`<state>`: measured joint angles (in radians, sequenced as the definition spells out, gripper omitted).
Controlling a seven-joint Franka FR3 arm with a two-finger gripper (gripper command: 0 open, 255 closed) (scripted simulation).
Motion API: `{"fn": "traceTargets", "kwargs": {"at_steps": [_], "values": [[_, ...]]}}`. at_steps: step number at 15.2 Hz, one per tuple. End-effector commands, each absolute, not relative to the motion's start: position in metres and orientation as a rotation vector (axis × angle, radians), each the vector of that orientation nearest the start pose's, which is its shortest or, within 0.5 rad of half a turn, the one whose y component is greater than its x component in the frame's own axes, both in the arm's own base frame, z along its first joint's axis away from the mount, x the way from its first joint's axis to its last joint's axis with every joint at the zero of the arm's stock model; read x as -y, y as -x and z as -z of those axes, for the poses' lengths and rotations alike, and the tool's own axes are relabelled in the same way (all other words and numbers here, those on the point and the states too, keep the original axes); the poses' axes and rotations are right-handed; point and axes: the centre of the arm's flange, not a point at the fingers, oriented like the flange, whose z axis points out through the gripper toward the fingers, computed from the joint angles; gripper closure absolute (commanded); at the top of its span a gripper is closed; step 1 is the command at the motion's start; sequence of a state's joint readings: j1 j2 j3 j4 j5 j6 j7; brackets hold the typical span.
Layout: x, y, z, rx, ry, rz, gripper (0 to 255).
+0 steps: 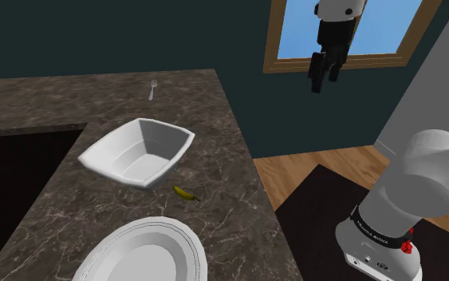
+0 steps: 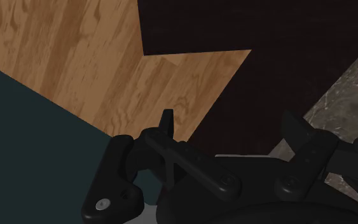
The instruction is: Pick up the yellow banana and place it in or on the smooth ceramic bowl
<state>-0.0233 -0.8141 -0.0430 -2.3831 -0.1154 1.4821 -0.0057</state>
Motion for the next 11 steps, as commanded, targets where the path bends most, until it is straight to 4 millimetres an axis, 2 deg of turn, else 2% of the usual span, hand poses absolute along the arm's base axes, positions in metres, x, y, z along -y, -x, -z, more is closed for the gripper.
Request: {"fn": "traceTargets", "kwargs": {"at_steps": [1, 11], "values": [[0.036, -0.288, -0.579, -0.082, 3.219, -0.145, 0], [-0.081, -0.332, -0.531, 0.059, 3.229, -0.160, 0]]}}
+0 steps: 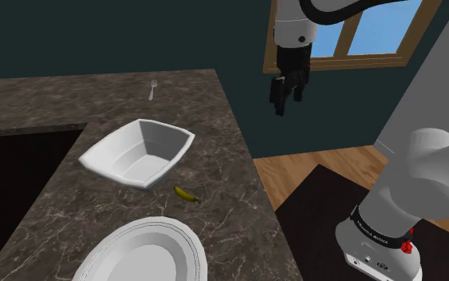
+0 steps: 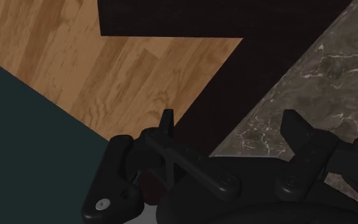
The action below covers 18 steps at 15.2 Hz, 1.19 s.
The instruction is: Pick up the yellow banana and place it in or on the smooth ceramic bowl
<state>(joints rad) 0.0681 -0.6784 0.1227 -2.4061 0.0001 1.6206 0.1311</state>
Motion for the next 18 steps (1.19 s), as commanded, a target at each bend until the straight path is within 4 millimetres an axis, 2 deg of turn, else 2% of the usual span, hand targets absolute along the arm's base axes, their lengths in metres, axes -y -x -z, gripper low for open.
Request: {"fn": "traceTargets", "kwargs": {"at_steps": [1, 10, 18], "values": [[-0.093, -0.336, -0.527, 0.073, 3.230, -0.161, 0], [-0.202, -0.366, -0.483, 0.201, 3.233, -0.174, 0], [-0.300, -0.385, -0.443, 0.315, 3.232, -0.186, 0]]}}
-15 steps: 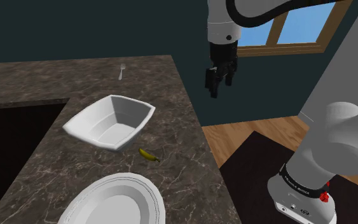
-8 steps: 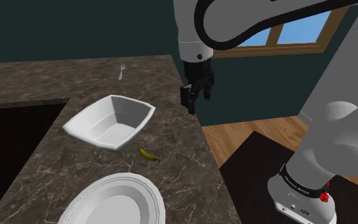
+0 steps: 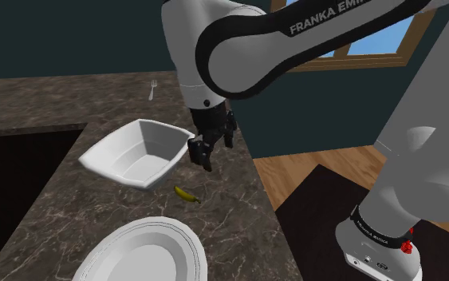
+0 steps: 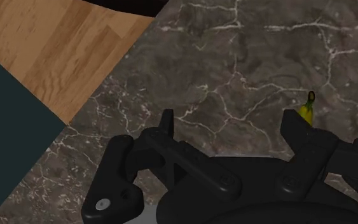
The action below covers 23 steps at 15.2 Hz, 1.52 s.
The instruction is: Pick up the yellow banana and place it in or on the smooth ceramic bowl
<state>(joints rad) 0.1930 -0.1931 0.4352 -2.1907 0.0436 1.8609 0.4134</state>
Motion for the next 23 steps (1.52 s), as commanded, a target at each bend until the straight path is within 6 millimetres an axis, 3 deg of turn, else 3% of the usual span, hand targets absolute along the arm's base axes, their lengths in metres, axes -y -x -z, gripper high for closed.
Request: {"fn": "traceTargets", "kwargs": {"at_steps": [1, 8, 16, 23], "values": [[-0.312, -0.386, -0.438, 0.329, 3.231, -0.188, 0], [-0.393, -0.396, -0.404, 0.423, 3.226, -0.197, 0], [-0.388, -0.391, -0.365, 0.423, 3.226, -0.197, 0], [-0.388, -0.391, -0.365, 0.423, 3.226, -0.197, 0]]}}
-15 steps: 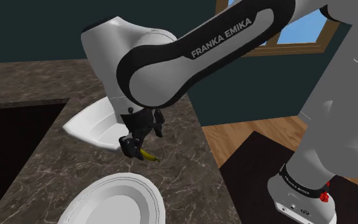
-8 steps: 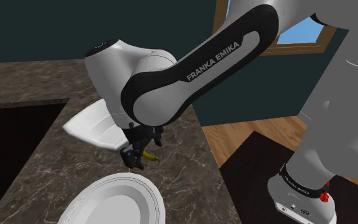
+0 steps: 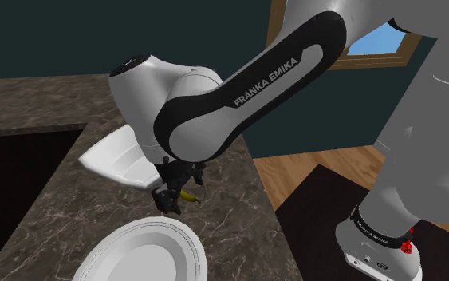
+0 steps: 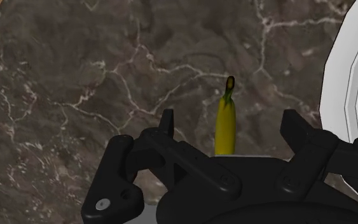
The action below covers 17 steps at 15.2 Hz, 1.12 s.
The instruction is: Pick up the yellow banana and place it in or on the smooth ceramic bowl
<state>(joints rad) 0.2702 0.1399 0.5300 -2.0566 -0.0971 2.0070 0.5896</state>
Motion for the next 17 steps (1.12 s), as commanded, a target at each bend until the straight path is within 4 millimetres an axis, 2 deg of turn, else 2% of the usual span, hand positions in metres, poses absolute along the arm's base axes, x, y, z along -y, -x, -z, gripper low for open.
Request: {"fn": "traceTargets", "kwargs": {"at_steps": [1, 10, 17], "values": [[-0.388, -0.391, -0.365, 0.423, 3.226, -0.197, 255], [-0.388, -0.391, -0.365, 0.423, 3.226, -0.197, 255], [-0.388, -0.391, -0.402, 0.423, 3.226, -0.197, 255]]}}
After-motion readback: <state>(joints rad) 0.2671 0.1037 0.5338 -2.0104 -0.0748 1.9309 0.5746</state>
